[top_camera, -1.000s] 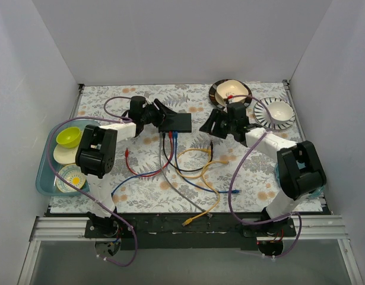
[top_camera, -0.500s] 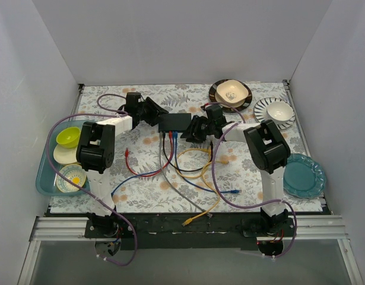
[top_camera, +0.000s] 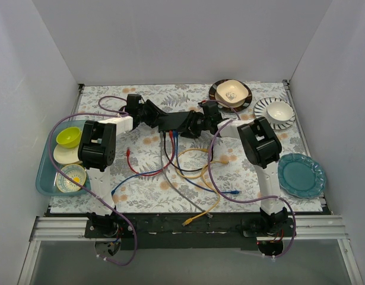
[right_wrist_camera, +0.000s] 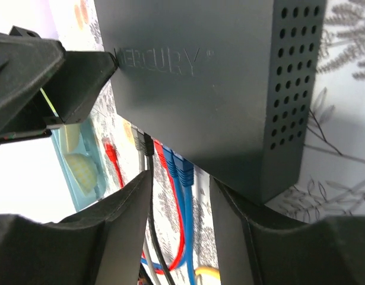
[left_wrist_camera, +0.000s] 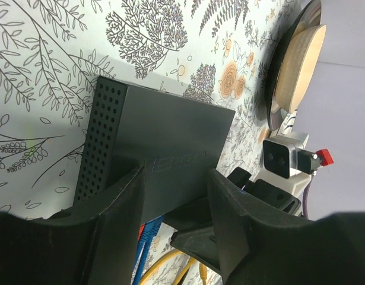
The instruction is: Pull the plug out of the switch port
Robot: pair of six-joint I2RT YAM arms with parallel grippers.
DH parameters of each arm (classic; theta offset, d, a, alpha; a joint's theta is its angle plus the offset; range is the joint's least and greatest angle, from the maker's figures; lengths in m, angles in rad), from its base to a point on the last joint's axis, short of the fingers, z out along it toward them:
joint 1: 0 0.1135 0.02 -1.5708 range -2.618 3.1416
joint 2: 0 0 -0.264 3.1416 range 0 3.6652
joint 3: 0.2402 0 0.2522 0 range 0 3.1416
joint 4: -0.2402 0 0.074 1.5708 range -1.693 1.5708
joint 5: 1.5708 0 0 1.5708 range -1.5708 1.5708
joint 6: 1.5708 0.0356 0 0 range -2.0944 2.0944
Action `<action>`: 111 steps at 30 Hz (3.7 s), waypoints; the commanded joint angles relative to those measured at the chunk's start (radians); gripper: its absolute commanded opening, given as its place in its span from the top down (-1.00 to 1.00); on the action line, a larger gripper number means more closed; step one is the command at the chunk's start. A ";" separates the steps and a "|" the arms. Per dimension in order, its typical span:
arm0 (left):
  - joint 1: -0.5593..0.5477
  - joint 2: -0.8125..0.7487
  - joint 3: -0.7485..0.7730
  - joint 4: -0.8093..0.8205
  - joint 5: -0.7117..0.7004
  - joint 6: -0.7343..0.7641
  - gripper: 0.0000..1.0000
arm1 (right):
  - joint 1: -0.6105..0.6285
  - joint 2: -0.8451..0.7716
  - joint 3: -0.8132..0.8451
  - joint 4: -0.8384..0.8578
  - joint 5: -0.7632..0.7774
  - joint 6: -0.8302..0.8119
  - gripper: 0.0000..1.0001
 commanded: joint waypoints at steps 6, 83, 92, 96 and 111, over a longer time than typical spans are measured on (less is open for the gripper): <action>-0.004 -0.007 -0.045 -0.059 -0.016 0.030 0.09 | 0.014 0.073 0.051 0.053 0.023 0.073 0.01; -0.088 -0.039 -0.313 0.107 0.148 -0.026 0.15 | -0.055 -0.402 -0.695 -0.055 0.118 -0.258 0.97; -0.080 -0.119 -0.284 0.165 0.209 -0.006 0.08 | -0.030 -0.606 -0.525 -0.152 0.267 -0.338 -0.04; -0.077 -0.154 -0.289 0.186 0.194 -0.024 0.07 | 0.028 -0.547 -0.383 -0.116 0.242 -0.330 -0.11; -0.022 -0.139 -0.257 0.055 0.083 -0.004 0.07 | 0.079 -0.232 -0.316 0.041 0.044 -0.159 0.09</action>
